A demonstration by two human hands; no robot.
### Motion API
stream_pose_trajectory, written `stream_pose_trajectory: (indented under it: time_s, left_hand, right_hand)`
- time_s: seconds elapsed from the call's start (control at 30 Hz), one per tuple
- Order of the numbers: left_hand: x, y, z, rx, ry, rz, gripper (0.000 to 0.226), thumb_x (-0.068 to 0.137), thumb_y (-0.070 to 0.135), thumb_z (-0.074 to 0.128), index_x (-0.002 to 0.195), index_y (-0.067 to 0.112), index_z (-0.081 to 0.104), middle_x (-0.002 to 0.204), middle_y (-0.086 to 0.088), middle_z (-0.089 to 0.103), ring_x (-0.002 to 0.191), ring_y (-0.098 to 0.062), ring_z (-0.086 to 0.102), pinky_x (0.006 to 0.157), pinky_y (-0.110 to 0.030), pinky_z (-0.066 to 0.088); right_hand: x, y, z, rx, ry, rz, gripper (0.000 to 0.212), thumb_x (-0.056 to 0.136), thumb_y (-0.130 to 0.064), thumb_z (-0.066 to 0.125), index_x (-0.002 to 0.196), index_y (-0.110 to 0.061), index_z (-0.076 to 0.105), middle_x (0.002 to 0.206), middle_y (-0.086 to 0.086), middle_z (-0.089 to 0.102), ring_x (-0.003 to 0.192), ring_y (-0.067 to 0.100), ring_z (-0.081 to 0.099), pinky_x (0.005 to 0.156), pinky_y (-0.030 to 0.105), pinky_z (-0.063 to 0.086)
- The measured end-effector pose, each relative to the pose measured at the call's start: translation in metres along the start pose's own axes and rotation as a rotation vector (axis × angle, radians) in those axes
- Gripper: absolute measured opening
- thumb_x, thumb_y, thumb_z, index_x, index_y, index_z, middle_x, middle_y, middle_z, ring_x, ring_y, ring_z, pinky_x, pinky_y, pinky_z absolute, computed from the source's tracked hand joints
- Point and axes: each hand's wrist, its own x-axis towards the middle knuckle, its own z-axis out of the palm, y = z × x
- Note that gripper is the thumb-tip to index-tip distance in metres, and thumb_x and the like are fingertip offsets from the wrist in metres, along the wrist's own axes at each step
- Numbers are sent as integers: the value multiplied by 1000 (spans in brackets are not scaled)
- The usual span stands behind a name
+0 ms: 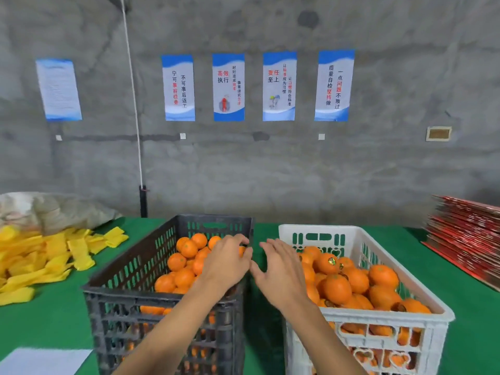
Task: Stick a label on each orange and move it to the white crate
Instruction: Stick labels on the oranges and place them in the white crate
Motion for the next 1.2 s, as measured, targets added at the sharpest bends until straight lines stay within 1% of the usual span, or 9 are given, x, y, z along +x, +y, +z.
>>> stream_pose_trajectory:
  time_s: [0.17, 0.27, 0.33, 0.43, 0.57, 0.7, 0.83, 0.97, 1.2]
  left_hand:
    - [29, -80, -36, 73, -136, -247, 33, 96, 33, 65, 127, 24, 67, 124, -7, 70, 119, -28, 64, 95, -36, 52]
    - [59, -112, -44, -36, -221, -394, 31, 94, 27, 72, 123, 17, 67, 110, -14, 71, 95, -31, 71, 75, -32, 54]
    - [83, -125, -43, -22, -261, -435, 32, 94, 24, 74, 123, 13, 66, 105, -15, 68, 88, -32, 70, 73, -39, 58]
    - [116, -144, -27, 83, -422, -490, 40, 97, 24, 72, 132, 7, 63, 123, -18, 66, 107, -37, 69, 88, -45, 61]
    - [148, -160, 11, 204, -596, -524, 50, 103, 30, 62, 145, 6, 52, 134, -19, 59, 104, -28, 63, 95, -36, 56]
    - [166, -168, 52, 464, -768, -399, 74, 95, 43, 73, 155, 12, 42, 151, -10, 49, 137, -35, 51, 109, -47, 46]
    - [170, -178, 77, 534, -835, -418, 97, 91, 34, 79, 165, 18, 19, 164, -4, 32, 147, -35, 39, 114, -53, 43]
    - [164, -151, 51, 549, -770, -317, 83, 87, 36, 83, 155, 16, 40, 149, -9, 51, 134, -34, 53, 108, -49, 50]
    - [98, -72, -42, 102, -272, 10, 42, 77, 35, 66, 119, 30, 65, 118, -2, 72, 114, -30, 66, 92, -46, 55]
  right_hand:
    - [55, -47, 51, 19, -85, -72, 50, 92, -52, 57, 133, -25, 60, 138, -2, 59, 134, 20, 48, 114, 32, 29]
    - [93, -63, 66, 8, -168, -90, 47, 90, -52, 59, 125, -22, 66, 130, 3, 65, 127, 26, 55, 108, 35, 37]
    - [117, -71, 77, 9, -222, -111, 49, 90, -52, 59, 126, -20, 67, 130, 6, 66, 125, 30, 57, 107, 37, 41]
    - [148, -74, 100, -1, -254, -122, 51, 93, -52, 58, 131, -18, 63, 133, 8, 65, 125, 31, 57, 108, 39, 42]
    - [179, -68, 129, -20, -282, -106, 51, 95, -48, 58, 134, -17, 61, 135, 9, 63, 127, 32, 55, 109, 41, 40]
    - [191, -59, 148, -21, -316, -78, 49, 97, -46, 57, 135, -16, 61, 137, 10, 62, 129, 33, 53, 108, 41, 41]
    - [193, -53, 150, 7, -334, -54, 46, 95, -46, 59, 130, -16, 64, 133, 9, 65, 125, 32, 56, 105, 45, 45]
    - [190, -48, 131, 34, -279, -40, 42, 96, -45, 57, 127, -19, 65, 131, 8, 66, 123, 32, 58, 102, 44, 46]
    - [140, -47, 69, 519, -121, -5, 29, 97, -34, 61, 124, -25, 68, 126, -1, 67, 119, 20, 60, 101, 37, 50]
